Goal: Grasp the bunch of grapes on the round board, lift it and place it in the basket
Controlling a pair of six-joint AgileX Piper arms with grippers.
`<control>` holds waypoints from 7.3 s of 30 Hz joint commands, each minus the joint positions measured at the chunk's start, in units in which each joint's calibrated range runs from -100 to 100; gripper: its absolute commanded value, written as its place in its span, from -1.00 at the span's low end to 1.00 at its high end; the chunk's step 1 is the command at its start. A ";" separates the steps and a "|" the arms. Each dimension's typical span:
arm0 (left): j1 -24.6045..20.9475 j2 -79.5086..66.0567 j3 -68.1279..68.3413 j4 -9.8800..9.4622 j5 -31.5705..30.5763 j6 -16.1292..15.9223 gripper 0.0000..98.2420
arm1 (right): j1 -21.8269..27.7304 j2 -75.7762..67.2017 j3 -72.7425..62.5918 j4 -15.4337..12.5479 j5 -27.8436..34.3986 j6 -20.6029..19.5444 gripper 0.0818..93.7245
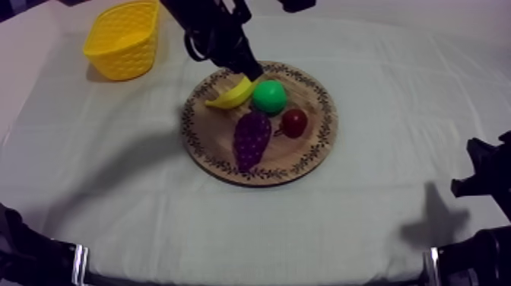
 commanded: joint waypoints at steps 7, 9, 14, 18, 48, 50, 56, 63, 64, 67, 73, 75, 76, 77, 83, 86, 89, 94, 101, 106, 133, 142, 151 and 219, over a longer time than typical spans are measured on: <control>0.11 2.39 -4.33 -1.53 10.01 23.31 -0.93 | 0.01 0.02 -0.01 0.01 -0.01 0.01 -0.99; 0.23 2.78 -5.03 -1.67 11.13 24.56 -0.93 | 0.01 0.02 -0.01 0.01 -0.01 0.01 -0.99; 0.49 3.43 -5.24 -1.74 11.86 25.68 -0.92 | 0.01 0.02 -0.01 0.01 -0.01 0.01 -0.99; 0.74 3.54 -4.15 -1.33 10.31 25.47 -0.80 | 0.01 0.02 -0.01 0.01 -0.01 0.01 -0.99; 1.28 8.76 3.63 1.55 1.11 26.78 0.46 | 0.01 0.02 -0.01 0.01 -0.01 -0.04 -0.99; 1.32 10.29 3.63 1.85 0.20 26.25 0.46 | 0.01 0.02 -0.01 0.01 -0.01 -0.04 -0.99; 1.86 15.04 2.36 2.45 -1.24 25.26 0.45 | 0.01 0.02 -0.01 0.01 -0.01 -0.04 -0.99; 2.64 19.95 -1.10 2.83 -1.46 24.44 0.43 | 0.01 0.02 -0.01 0.01 -0.01 -0.04 -0.99; 2.66 20.54 -1.55 2.88 -1.44 24.28 0.43 | 0.01 0.02 -0.01 0.01 -0.01 -0.04 -0.99; 2.68 22.07 -3.13 2.95 -0.64 23.96 0.42 | 0.01 0.02 -0.01 0.01 -0.01 -0.04 -0.99; 2.53 24.30 -5.92 3.09 1.41 23.59 0.41 | 0.01 0.02 -0.01 0.01 -0.01 -0.02 -0.99; 2.44 24.93 -6.62 3.20 1.99 23.47 0.40 | 0.01 0.02 -0.01 0.01 -0.01 -0.03 -0.99; 2.41 25.22 -6.95 3.27 2.26 23.41 0.40 | 0.01 0.02 -0.01 0.01 -0.01 -0.03 -0.99; 2.34 25.55 -7.29 3.35 2.57 23.33 0.39 | 0.01 0.02 -0.01 0.01 -0.01 -0.03 -0.99; 1.75 27.16 -8.76 4.03 3.90 22.65 0.37 | 0.01 0.02 -0.01 0.01 -0.01 -0.04 -0.99; 1.56 27.54 -8.96 4.30 4.09 22.37 0.37 | 0.01 0.02 -0.01 0.01 -0.01 -0.04 -0.99; 1.49 27.79 -9.16 4.40 4.22 22.23 0.34 | 0.01 0.02 -0.01 0.01 -0.01 -0.04 -0.99; 1.62 27.91 -9.20 4.24 4.37 22.62 0.15 | 0.01 0.02 -0.01 0.01 -0.01 -0.04 -0.99; 2.13 27.70 -9.16 3.45 4.43 23.52 -0.13 | 0.01 0.02 -0.01 0.01 -0.01 -0.04 -0.99; 2.97 27.05 -8.98 2.51 4.33 24.01 -0.20 | 0.01 0.02 -0.01 0.01 -0.01 -0.04 -0.99; -5.61 -15.20 28.58 0.76 -1.52 22.53 -0.23 | 0.01 0.02 -0.01 0.01 -0.01 -0.04 -0.99; -16.03 -22.28 38.43 0.28 -2.71 18.69 -0.22 | 0.01 0.02 -0.01 0.01 -0.01 -0.04 -0.99; -22.15 -19.52 29.24 -0.39 -1.04 16.57 -0.22 | 0.01 0.02 -0.01 0.01 -0.01 -0.04 -0.99; -33.21 20.96 -22.78 -0.83 -9.80 8.57 0.72 | 0.01 0.02 -0.01 0.01 -0.01 0.01 -0.99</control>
